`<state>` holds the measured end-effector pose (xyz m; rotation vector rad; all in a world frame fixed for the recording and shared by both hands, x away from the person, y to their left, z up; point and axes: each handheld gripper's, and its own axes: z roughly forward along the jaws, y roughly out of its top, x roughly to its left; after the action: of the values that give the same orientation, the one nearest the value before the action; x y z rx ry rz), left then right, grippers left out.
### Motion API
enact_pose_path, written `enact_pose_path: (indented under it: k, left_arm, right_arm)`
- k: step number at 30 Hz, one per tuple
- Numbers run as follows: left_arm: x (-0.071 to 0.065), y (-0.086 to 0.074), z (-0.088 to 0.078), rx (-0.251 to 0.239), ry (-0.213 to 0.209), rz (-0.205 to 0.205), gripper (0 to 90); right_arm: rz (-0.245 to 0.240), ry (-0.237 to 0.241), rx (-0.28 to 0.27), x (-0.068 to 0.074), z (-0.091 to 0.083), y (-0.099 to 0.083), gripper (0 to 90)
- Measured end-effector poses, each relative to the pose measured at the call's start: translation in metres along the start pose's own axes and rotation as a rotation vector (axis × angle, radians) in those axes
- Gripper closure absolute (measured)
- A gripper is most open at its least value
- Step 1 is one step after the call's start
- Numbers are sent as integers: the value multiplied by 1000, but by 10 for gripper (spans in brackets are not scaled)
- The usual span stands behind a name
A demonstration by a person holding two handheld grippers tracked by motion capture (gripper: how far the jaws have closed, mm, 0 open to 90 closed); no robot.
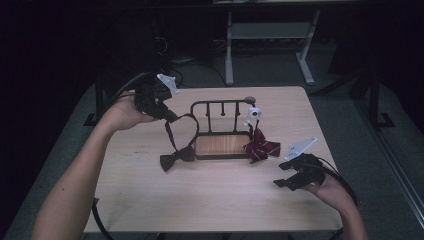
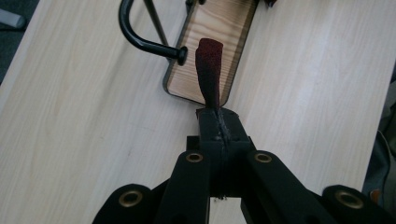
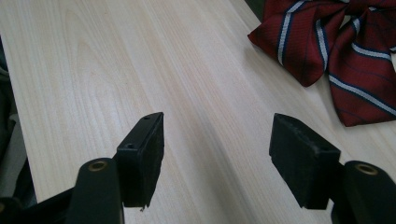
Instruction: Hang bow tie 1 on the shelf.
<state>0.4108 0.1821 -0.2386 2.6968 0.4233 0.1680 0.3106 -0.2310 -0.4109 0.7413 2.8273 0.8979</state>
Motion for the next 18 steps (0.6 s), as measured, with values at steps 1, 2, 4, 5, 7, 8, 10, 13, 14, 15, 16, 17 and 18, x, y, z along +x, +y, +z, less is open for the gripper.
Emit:
enact_pose_path:
  k: [1, 2, 4, 5, 7, 8, 10, 13, 14, 15, 16, 17, 18]
  left_arm:
    - [1, 1, 0, 0, 0, -6, 900]
    - [3, 1, 0, -8, -7, -13, 899]
    - [6, 1, 1, -10, -6, -20, 899]
    - [8, 2, 1, -7, -7, -21, 899]
    - [10, 2, 2, -10, -6, -24, 899]
    - [12, 3, 2, -10, -8, -27, 899]
    - [15, 3, 4, -6, -5, -29, 899]
    - [19, 4, 7, 4, -1, -43, 899]
    - [20, 4, 8, 3, 2, -47, 899]
    - [21, 4, 8, -2, 4, -56, 899]
    - [23, 5, 8, -1, 5, -58, 899]
    - [24, 5, 9, -4, 3, -65, 898]
    - [24, 5, 10, 0, 4, -65, 898]
  right_arm:
    - [3, 0, 0, 0, 0, 0, 351]
    - [4, 0, -1, 0, -1, 0, 351]
    - [1, -1, -4, 0, -1, 0, 351]
    - [-1, -3, -4, 0, -2, -1, 351]
    - [0, -3, -5, 0, -2, -1, 351]
    - [-1, -3, -6, 0, -2, -1, 351]
    - [2, -3, -6, 0, -2, -1, 352]
    - [1, -4, -3, 0, -2, 0, 352]
    - [0, -4, -3, 0, -2, 0, 352]
    - [2, -3, -3, 0, -2, 0, 351]
    - [1, -4, -3, 0, -3, 0, 351]
    - [1, -6, -6, 0, -3, 0, 351]
    - [5, -4, -6, 0, -3, -1, 351]
